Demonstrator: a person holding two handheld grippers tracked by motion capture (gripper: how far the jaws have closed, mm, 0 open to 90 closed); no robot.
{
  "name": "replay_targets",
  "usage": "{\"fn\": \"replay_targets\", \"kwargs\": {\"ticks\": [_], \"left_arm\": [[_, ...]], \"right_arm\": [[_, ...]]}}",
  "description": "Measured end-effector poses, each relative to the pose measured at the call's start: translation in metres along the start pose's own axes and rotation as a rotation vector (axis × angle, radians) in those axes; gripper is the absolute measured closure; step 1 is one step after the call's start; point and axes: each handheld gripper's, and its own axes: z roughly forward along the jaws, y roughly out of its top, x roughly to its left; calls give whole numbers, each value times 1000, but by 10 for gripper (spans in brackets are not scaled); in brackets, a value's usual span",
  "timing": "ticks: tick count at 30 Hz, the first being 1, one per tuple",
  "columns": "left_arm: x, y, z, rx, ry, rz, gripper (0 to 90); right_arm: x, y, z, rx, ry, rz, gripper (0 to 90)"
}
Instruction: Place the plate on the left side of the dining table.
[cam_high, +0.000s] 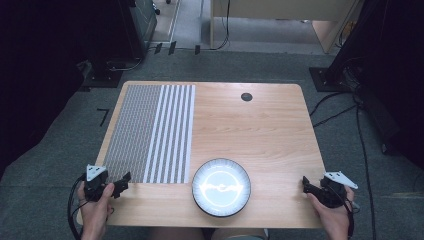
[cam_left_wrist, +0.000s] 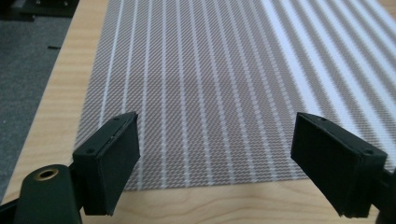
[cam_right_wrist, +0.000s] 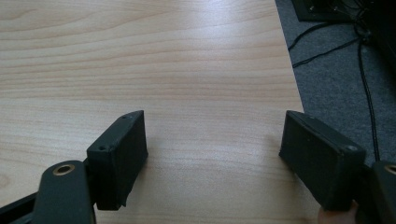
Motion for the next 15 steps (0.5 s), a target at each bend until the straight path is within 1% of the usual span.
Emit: {"fn": "replay_targets", "kwargs": {"ticks": [2,3,4,5,7,8,9,10,11,12,15], "left_arm": [[-2,3,-1,-6,-4,-2,155],[-8,9,-2,-21,-15,-17,156],[-8,9,-2,-21,-15,-17,156],[-15,16,-3,-43,-22,-19,156],[-24,26,-6,-79,-44,-45,156],[-24,26,-6,-79,-44,-45,156],[-33,35,-9,-111,-68,-66,156],[-33,35,-9,-111,-68,-66,156],[-42,43,-12,-138,-93,-75,156],[-48,46,-14,-148,-99,-67,156],[-58,50,-17,-160,-127,-59,156]], "right_arm": [[0,0,0,0,-3,3,227],[0,0,0,0,-2,4,227],[0,0,0,0,-2,4,227],[0,0,0,0,-1,3,228],[0,0,0,-1,-1,3,229],[0,0,0,0,-1,3,229],[0,0,0,0,-2,3,230],[0,0,0,-1,-2,3,235],[0,0,0,-3,-4,4,242],[0,0,0,-3,-6,6,243],[0,0,0,-4,-7,5,243]]}}
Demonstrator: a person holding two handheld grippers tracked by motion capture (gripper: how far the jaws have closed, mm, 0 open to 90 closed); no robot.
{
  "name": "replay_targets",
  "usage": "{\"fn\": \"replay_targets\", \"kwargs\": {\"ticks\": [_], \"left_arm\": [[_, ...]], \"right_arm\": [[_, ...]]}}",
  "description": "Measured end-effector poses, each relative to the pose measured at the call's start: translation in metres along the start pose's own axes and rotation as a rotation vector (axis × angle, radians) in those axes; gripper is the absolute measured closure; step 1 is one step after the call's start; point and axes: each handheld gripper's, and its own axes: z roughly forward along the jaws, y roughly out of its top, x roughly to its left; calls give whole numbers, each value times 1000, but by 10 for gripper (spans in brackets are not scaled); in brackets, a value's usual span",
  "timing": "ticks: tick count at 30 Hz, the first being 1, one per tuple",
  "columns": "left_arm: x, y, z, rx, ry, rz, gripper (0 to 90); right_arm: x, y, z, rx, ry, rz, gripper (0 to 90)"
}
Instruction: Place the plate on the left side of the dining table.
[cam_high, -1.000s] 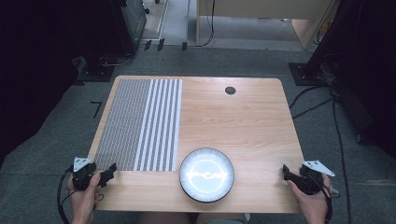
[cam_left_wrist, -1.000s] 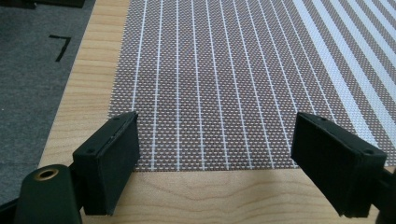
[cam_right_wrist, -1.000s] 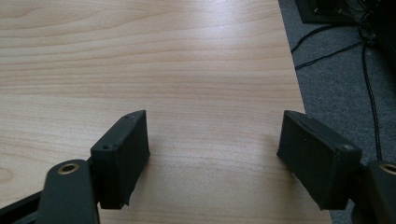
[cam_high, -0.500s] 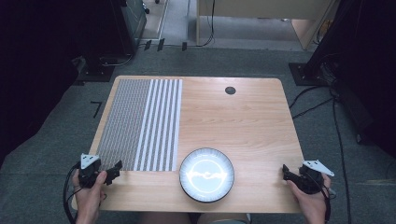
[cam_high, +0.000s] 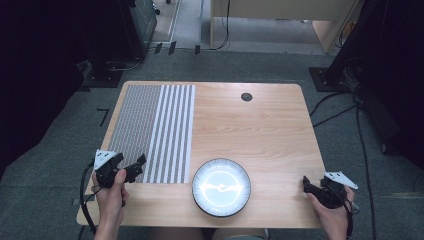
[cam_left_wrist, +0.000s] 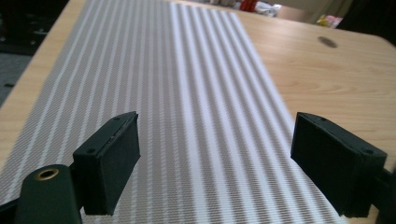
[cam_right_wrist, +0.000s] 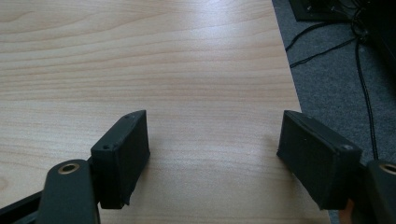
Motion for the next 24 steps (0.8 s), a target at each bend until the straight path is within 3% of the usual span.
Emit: {"fn": "replay_targets", "kwargs": {"ticks": [4,7,13,16,19,24], "left_arm": [[-11,-1,-1,-5,-27,26,156],[-17,-5,1,6,-55,22,156],[-32,-10,9,33,-93,52,156],[-41,-13,11,46,-116,71,156],[-50,-15,13,55,-137,85,156],[-61,-17,14,65,-171,103,156]], "right_arm": [[0,0,0,0,-1,1,241],[0,0,0,5,4,-2,217],[1,1,1,8,-2,2,199],[2,2,1,11,-12,19,195],[3,5,-1,15,18,89,170],[11,12,-11,-24,13,78,170]]}}
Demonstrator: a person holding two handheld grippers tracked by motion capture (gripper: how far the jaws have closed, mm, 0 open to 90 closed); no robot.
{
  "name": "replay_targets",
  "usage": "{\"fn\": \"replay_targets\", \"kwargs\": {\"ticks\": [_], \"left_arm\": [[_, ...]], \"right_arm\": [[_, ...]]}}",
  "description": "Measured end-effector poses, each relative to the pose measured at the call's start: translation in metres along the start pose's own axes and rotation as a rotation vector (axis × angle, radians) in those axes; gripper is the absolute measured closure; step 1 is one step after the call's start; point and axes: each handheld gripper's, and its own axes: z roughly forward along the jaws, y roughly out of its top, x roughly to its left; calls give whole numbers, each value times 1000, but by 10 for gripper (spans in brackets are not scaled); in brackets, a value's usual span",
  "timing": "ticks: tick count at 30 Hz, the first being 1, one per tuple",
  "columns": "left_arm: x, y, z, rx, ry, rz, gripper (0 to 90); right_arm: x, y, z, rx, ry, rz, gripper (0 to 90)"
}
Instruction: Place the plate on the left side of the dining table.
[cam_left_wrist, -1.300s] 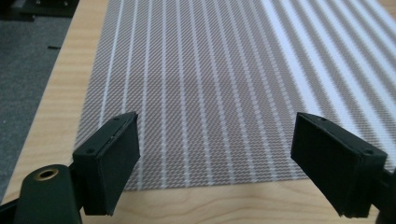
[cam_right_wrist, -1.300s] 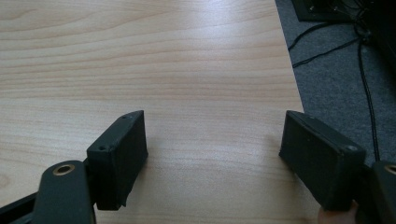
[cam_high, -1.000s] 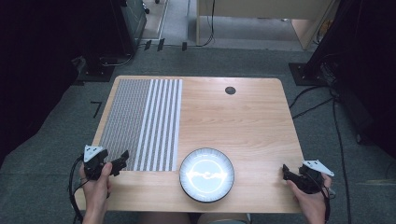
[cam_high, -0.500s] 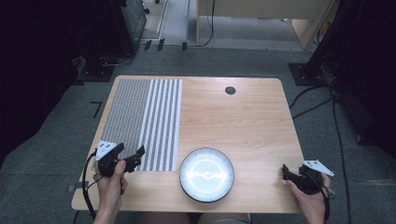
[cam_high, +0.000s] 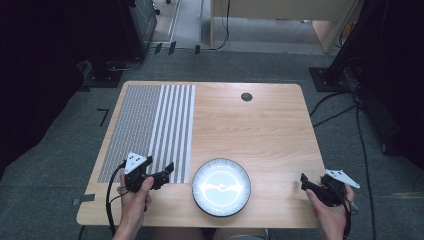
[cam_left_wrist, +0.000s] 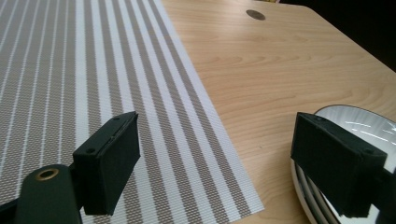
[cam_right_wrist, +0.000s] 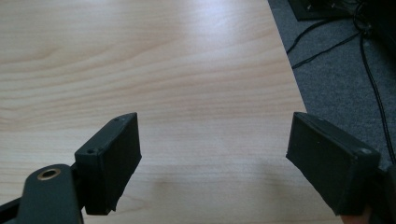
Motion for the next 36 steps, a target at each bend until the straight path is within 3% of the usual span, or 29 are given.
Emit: {"fn": "replay_targets", "kwargs": {"ticks": [6,13,16,23,36], "left_arm": [[-8,0,1,4,-31,6,156],[-15,0,1,5,-51,16,156],[-22,-2,2,17,-52,44,156],[-32,-4,6,38,-81,64,156],[-43,-9,12,71,-106,67,156]], "right_arm": [[11,7,-10,-26,7,20,172],[26,13,-16,-30,17,9,174],[36,15,-20,-37,38,11,174],[55,19,-27,-44,72,3,177],[90,22,-38,-73,170,-2,190]]}}
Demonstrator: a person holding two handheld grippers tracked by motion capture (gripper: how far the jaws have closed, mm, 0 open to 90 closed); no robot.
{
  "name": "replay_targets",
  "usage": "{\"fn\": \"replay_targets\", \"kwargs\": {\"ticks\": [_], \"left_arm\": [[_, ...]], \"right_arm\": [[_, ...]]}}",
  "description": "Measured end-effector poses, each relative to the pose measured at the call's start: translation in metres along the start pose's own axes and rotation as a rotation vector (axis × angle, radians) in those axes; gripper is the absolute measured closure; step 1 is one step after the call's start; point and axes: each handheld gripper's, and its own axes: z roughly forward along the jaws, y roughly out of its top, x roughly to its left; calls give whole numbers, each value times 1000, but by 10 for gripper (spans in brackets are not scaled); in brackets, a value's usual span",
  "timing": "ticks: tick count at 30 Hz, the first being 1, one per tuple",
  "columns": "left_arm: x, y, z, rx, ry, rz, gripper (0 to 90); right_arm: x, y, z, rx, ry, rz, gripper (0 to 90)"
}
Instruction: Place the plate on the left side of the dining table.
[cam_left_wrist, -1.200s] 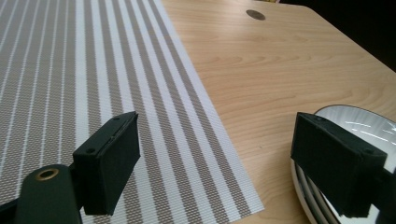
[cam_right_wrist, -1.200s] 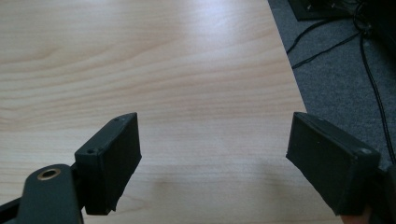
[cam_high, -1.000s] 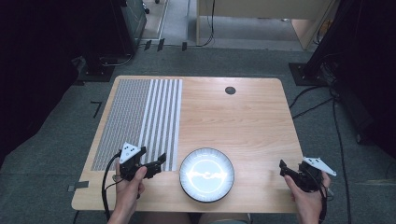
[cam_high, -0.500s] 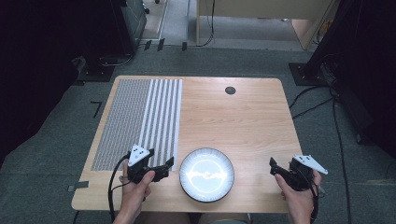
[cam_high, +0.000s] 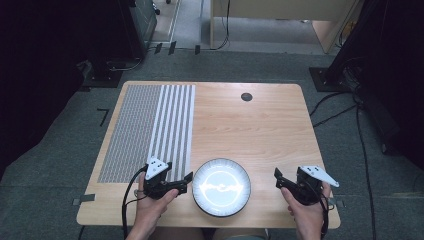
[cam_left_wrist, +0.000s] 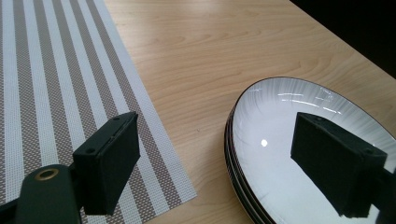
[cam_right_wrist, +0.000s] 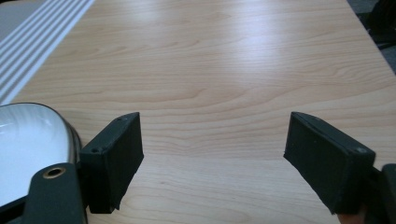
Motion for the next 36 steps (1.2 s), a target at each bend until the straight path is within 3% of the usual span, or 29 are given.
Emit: {"fn": "replay_targets", "kwargs": {"ticks": [15,18,25,28,36], "left_arm": [[-9,-6,9,43,-6,5,166],[-11,-7,11,50,-3,9,204],[-15,-10,14,67,-6,15,221],[-17,-11,15,76,-7,19,234],[-21,-15,19,93,-23,28,331]], "right_arm": [[29,-5,2,-6,67,20,217],[34,-7,3,-5,75,8,231],[44,-12,6,-4,82,-27,309],[46,-13,6,-10,122,-9,378],[53,-19,6,-46,143,9,509]]}}
